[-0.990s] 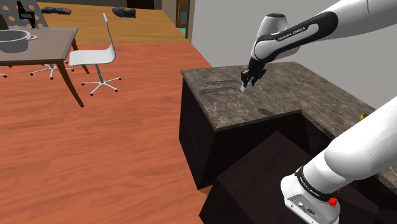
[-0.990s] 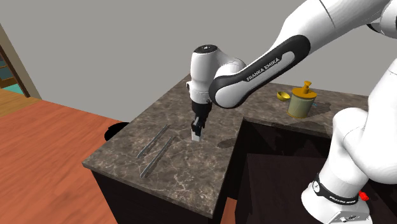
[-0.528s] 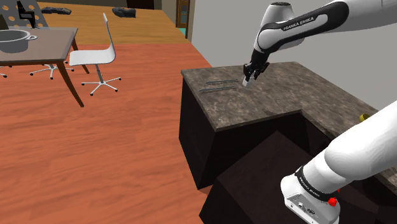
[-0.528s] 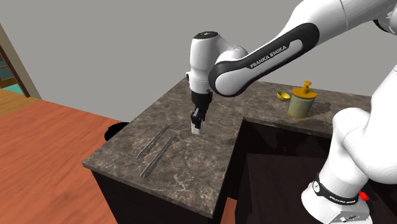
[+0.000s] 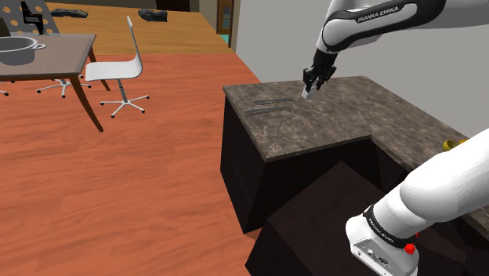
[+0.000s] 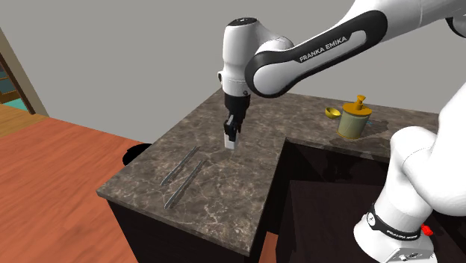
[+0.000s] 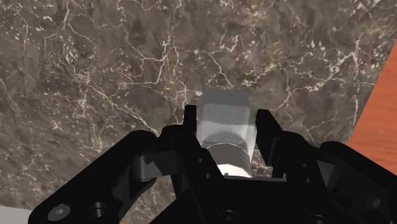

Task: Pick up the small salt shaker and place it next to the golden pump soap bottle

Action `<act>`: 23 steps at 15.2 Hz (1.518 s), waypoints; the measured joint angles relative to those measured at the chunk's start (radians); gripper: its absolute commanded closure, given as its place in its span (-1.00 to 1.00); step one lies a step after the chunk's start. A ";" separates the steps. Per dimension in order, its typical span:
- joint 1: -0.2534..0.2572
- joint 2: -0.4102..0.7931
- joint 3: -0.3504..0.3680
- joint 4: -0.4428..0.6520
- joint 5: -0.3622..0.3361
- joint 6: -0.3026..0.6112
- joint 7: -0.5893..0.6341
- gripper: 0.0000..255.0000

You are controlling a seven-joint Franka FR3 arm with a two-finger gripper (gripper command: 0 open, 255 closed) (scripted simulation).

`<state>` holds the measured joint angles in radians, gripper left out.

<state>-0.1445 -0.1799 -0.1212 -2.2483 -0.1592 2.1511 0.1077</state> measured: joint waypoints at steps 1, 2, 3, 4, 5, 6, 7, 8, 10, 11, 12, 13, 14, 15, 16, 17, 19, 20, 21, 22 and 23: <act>0.000 -0.003 0.000 0.011 0.001 -0.014 -0.002 1.00; 0.000 -0.006 0.000 0.022 0.002 -0.028 -0.004 1.00; 0.001 -0.011 0.001 0.032 0.003 -0.042 -0.006 1.00; 0.001 -0.017 0.001 0.039 0.003 -0.056 -0.008 1.00; 0.001 -0.017 0.001 0.054 0.004 -0.070 -0.009 1.00; 0.001 -0.022 0.001 0.063 0.005 -0.085 -0.011 1.00; 0.001 -0.025 0.002 0.072 0.006 -0.096 -0.012 1.00; 0.002 -0.027 0.003 0.082 0.006 -0.109 -0.013 1.00; 0.003 -0.033 0.005 0.102 0.008 -0.135 -0.013 1.00; 0.003 -0.035 0.004 0.114 0.008 -0.148 -0.017 1.00; 0.002 -0.034 0.003 0.129 0.009 -0.161 -0.021 1.00; 0.002 -0.036 0.003 0.141 0.010 -0.176 -0.023 1.00; 0.003 -0.040 0.004 0.152 0.011 -0.191 -0.023 1.00; 0.003 -0.043 0.005 0.161 0.011 -0.203 -0.024 1.00; 0.004 -0.044 0.006 0.175 0.012 -0.218 -0.025 1.00; 0.004 -0.044 0.006 0.188 0.012 -0.230 -0.026 1.00; 0.005 -0.047 0.008 0.210 0.014 -0.256 -0.027 1.00; 0.005 -0.046 0.008 0.224 0.014 -0.269 -0.029 1.00; 0.005 -0.048 0.008 0.233 0.015 -0.279 -0.030 1.00; 0.002 -0.061 0.004 0.225 0.013 -0.284 -0.039 1.00; -0.004 -0.084 -0.004 0.209 0.009 -0.289 -0.051 1.00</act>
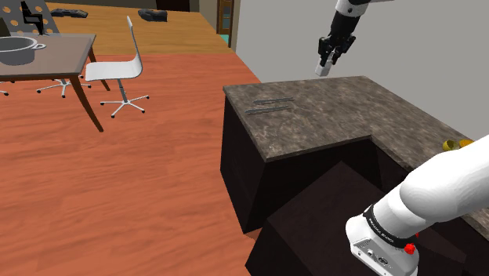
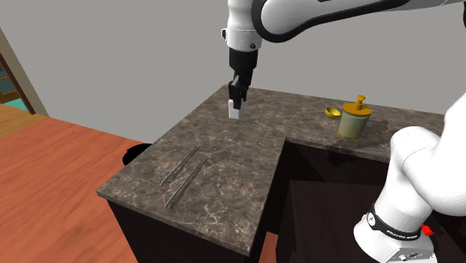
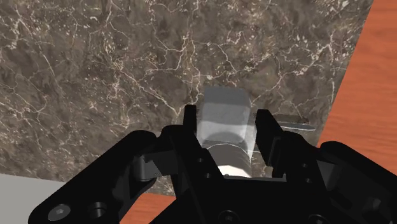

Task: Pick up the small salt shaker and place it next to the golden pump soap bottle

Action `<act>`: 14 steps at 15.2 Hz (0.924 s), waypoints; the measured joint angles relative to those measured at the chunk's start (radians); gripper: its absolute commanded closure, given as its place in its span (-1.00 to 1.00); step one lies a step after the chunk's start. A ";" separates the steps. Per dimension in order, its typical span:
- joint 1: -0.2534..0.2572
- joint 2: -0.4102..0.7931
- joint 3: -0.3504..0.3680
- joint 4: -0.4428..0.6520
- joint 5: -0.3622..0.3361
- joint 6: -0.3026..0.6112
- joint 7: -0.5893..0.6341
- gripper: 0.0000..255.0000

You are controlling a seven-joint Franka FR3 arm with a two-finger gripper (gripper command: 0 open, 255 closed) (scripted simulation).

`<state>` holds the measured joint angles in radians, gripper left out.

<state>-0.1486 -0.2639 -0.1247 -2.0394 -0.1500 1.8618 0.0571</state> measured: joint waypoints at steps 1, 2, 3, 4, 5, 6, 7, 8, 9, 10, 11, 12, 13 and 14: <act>-0.009 -0.027 -0.012 -0.029 -0.005 0.004 -0.018 1.00; -0.014 -0.050 -0.019 -0.050 -0.010 0.004 -0.028 1.00; -0.019 -0.078 -0.023 -0.080 -0.014 0.007 -0.034 1.00; -0.029 -0.108 -0.037 -0.105 -0.022 0.005 -0.054 1.00; -0.037 -0.136 -0.049 -0.125 -0.029 0.000 -0.071 1.00; -0.047 -0.163 -0.061 -0.149 -0.037 0.000 -0.089 1.00; -0.053 -0.183 -0.069 -0.163 -0.042 -0.004 -0.101 1.00; -0.061 -0.204 -0.080 -0.177 -0.049 -0.009 -0.117 1.00; -0.072 -0.243 -0.092 -0.209 -0.060 -0.013 -0.134 1.00; -0.081 -0.261 -0.106 -0.221 -0.068 -0.015 -0.152 1.00; -0.092 -0.289 -0.118 -0.243 -0.079 -0.019 -0.170 1.00; -0.104 -0.312 -0.137 -0.261 -0.091 -0.020 -0.194 1.00; -0.112 -0.326 -0.148 -0.264 -0.098 -0.027 -0.210 1.00; -0.122 -0.347 -0.161 -0.280 -0.108 -0.029 -0.228 1.00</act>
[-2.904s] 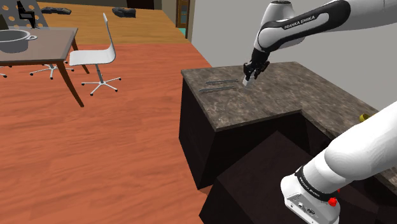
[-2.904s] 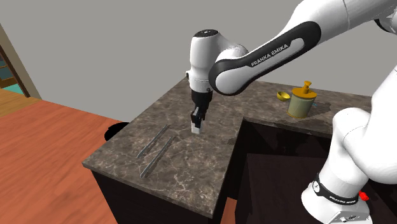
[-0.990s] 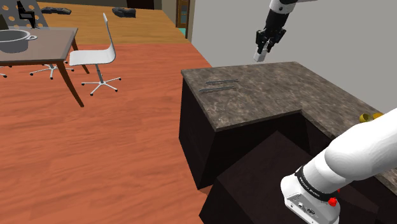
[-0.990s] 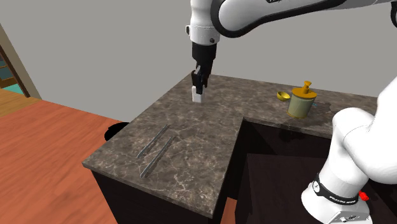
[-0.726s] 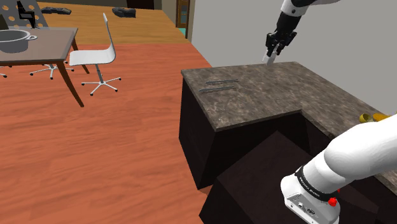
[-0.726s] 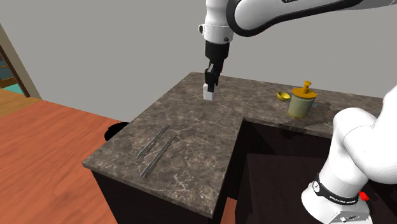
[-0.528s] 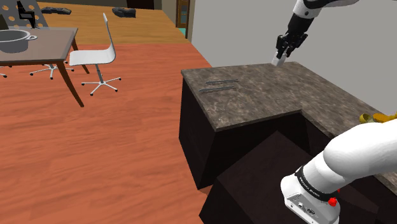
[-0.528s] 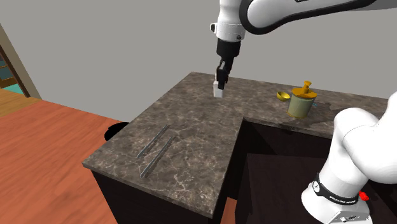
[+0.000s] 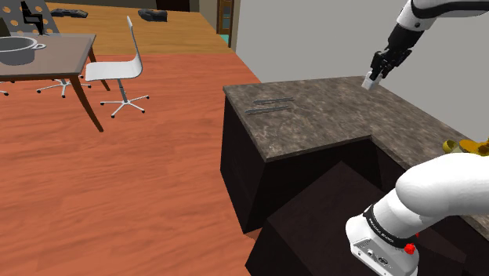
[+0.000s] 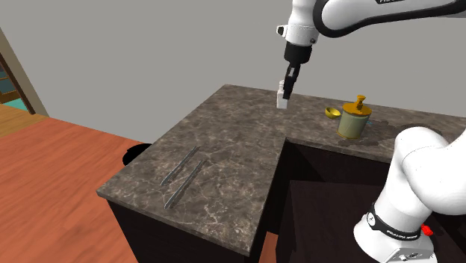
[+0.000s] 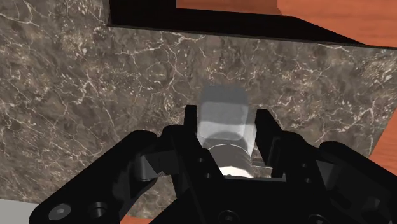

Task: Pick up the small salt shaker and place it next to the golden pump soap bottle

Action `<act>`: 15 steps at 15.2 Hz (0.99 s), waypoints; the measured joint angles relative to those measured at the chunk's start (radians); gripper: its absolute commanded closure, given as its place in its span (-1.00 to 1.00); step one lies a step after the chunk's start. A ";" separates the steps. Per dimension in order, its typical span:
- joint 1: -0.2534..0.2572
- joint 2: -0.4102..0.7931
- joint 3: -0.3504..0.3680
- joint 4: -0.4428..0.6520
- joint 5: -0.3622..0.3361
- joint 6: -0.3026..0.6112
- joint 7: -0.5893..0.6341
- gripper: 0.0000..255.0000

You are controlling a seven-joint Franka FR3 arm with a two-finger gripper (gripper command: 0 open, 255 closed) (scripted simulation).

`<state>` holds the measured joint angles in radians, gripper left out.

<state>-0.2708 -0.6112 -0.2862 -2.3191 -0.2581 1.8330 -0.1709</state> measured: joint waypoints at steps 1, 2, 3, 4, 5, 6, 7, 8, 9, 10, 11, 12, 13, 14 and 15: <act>-0.009 -0.015 -0.014 -0.011 -0.010 -0.001 -0.018 1.00; -0.021 -0.037 -0.029 -0.025 -0.021 -0.005 -0.037 1.00; -0.032 -0.058 -0.043 -0.031 -0.032 -0.016 -0.058 1.00; -0.045 -0.082 -0.057 -0.041 -0.044 -0.025 -0.079 1.00; -0.054 -0.092 -0.074 -0.047 -0.055 -0.025 -0.100 1.00; -0.064 -0.104 -0.090 -0.052 -0.066 -0.028 -0.120 1.00; -0.076 -0.116 -0.110 -0.051 -0.079 -0.035 -0.146 1.00; -0.088 -0.133 -0.127 -0.059 -0.092 -0.038 -0.168 1.00; -0.099 -0.151 -0.137 -0.061 -0.102 -0.050 -0.185 1.00; -0.110 -0.165 -0.154 -0.063 -0.114 -0.057 -0.208 1.00; -0.122 -0.178 -0.172 -0.067 -0.127 -0.060 -0.230 1.00; -0.132 -0.189 -0.189 -0.068 -0.140 -0.065 -0.252 1.00; -0.141 -0.195 -0.208 -0.064 -0.152 -0.068 -0.275 1.00; -0.150 -0.199 -0.230 -0.063 -0.165 -0.066 -0.299 1.00; -0.159 -0.206 -0.247 -0.052 -0.176 -0.077 -0.324 1.00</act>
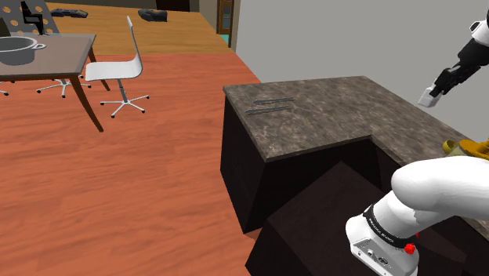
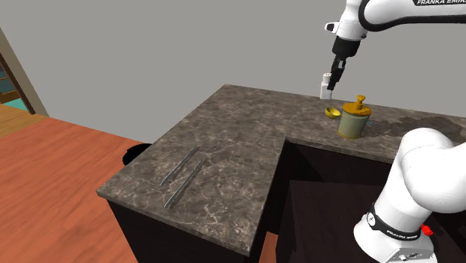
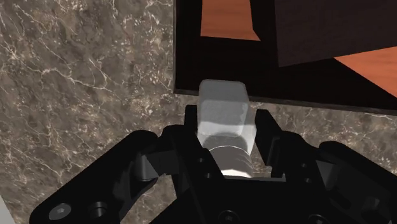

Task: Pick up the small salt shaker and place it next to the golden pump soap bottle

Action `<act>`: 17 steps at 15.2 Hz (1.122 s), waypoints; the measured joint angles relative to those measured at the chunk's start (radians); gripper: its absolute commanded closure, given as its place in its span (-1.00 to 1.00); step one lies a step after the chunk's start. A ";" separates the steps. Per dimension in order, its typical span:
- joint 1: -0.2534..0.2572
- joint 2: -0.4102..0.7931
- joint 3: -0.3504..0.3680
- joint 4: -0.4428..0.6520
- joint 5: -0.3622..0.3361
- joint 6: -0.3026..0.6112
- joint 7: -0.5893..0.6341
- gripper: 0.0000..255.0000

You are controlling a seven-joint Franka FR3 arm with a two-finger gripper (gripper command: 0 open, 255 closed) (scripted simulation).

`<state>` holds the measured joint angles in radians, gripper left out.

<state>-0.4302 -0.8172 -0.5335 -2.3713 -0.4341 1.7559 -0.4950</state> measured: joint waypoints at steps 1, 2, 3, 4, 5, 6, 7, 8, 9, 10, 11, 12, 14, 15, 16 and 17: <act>-0.011 -0.010 -0.021 0.001 -0.014 -0.003 -0.026 1.00; -0.020 -0.018 -0.037 0.008 -0.024 -0.012 -0.048 1.00; -0.025 -0.015 -0.058 0.021 -0.035 -0.015 -0.072 1.00; -0.031 -0.013 -0.084 0.028 -0.048 -0.010 -0.097 1.00; -0.036 -0.015 -0.101 0.039 -0.057 -0.015 -0.120 1.00; -0.042 -0.017 -0.118 0.043 -0.067 -0.015 -0.139 1.00; -0.044 -0.011 -0.142 0.060 -0.077 -0.016 -0.164 1.00; -0.048 -0.011 -0.165 0.073 -0.088 -0.018 -0.190 1.00; -0.049 -0.004 -0.195 0.089 -0.099 -0.014 -0.219 1.00; -0.051 -0.002 -0.213 0.105 -0.106 -0.020 -0.242 1.00; -0.053 0.000 -0.233 0.118 -0.114 -0.021 -0.263 1.00; -0.056 0.000 -0.255 0.133 -0.123 -0.025 -0.290 1.00; -0.048 0.017 -0.304 0.179 -0.135 -0.028 -0.340 1.00; -0.041 0.027 -0.331 0.201 -0.141 -0.028 -0.365 1.00; -0.037 0.033 -0.355 0.221 -0.146 -0.029 -0.388 1.00; -0.031 0.040 -0.380 0.241 -0.151 -0.029 -0.411 1.00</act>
<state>-0.4615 -0.7772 -0.9137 -2.1303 -0.5853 1.7270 -0.9062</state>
